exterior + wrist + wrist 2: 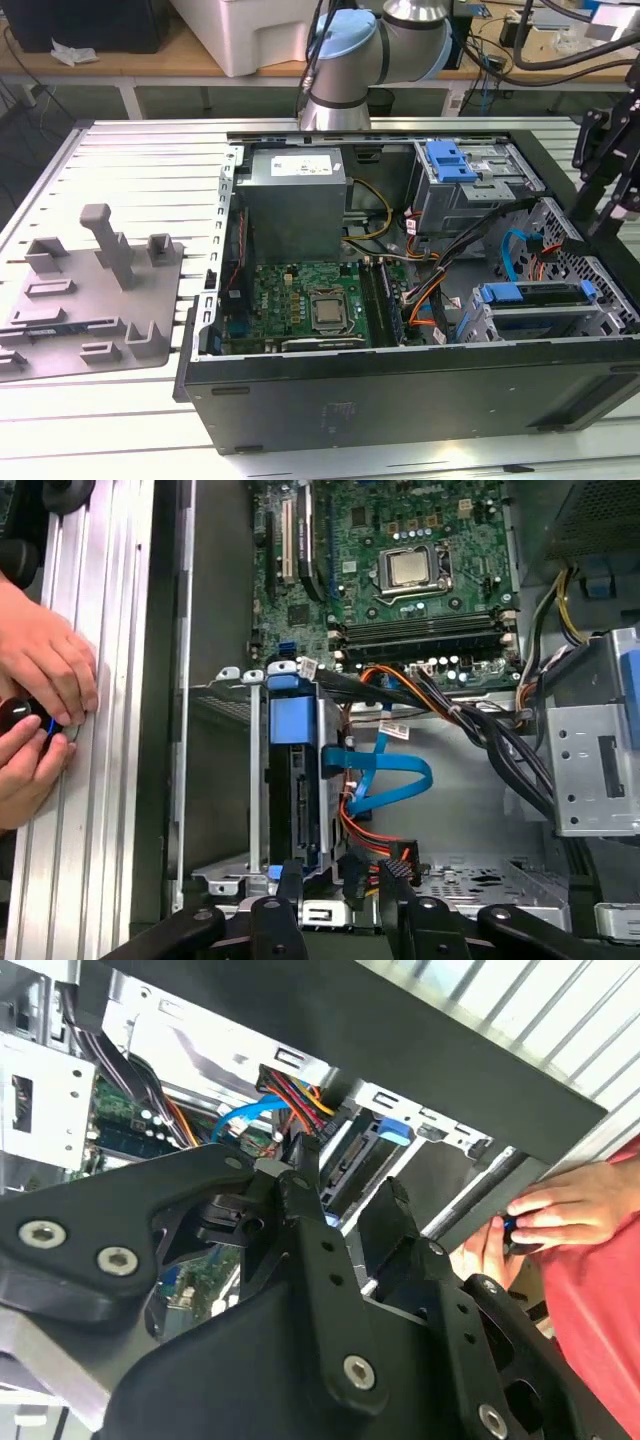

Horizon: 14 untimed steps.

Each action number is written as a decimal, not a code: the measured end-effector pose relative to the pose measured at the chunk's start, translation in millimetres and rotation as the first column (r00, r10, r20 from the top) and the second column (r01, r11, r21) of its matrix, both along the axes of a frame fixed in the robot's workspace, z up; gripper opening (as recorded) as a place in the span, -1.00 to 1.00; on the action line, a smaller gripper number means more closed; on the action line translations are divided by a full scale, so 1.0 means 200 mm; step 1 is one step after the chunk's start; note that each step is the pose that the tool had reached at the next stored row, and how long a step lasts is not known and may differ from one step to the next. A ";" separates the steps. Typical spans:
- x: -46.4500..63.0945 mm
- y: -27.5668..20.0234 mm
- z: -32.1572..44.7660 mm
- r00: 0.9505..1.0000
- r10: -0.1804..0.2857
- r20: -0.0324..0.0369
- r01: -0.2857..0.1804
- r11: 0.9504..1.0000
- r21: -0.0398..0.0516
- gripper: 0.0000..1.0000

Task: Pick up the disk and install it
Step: 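Insert the first disk wire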

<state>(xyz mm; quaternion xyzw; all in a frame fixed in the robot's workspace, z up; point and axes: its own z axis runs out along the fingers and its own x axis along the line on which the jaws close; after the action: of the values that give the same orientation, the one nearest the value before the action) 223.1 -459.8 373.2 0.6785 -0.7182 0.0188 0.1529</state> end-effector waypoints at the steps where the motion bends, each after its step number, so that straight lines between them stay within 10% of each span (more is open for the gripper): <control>1: 0.00 0.005 -0.002 1.000 -0.008 0.000 0.008 1.000 0.000 -0.13; 9: 0.00 0.011 -0.014 0.993 -0.119 -0.001 0.119 0.993 -0.002 -0.13; 14: 0.00 0.043 -0.047 0.993 -0.120 0.003 0.120 0.992 -0.029 -0.13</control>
<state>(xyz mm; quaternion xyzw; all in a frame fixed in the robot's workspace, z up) 223.2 -451.2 363.9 0.6319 -0.7574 0.0203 0.1633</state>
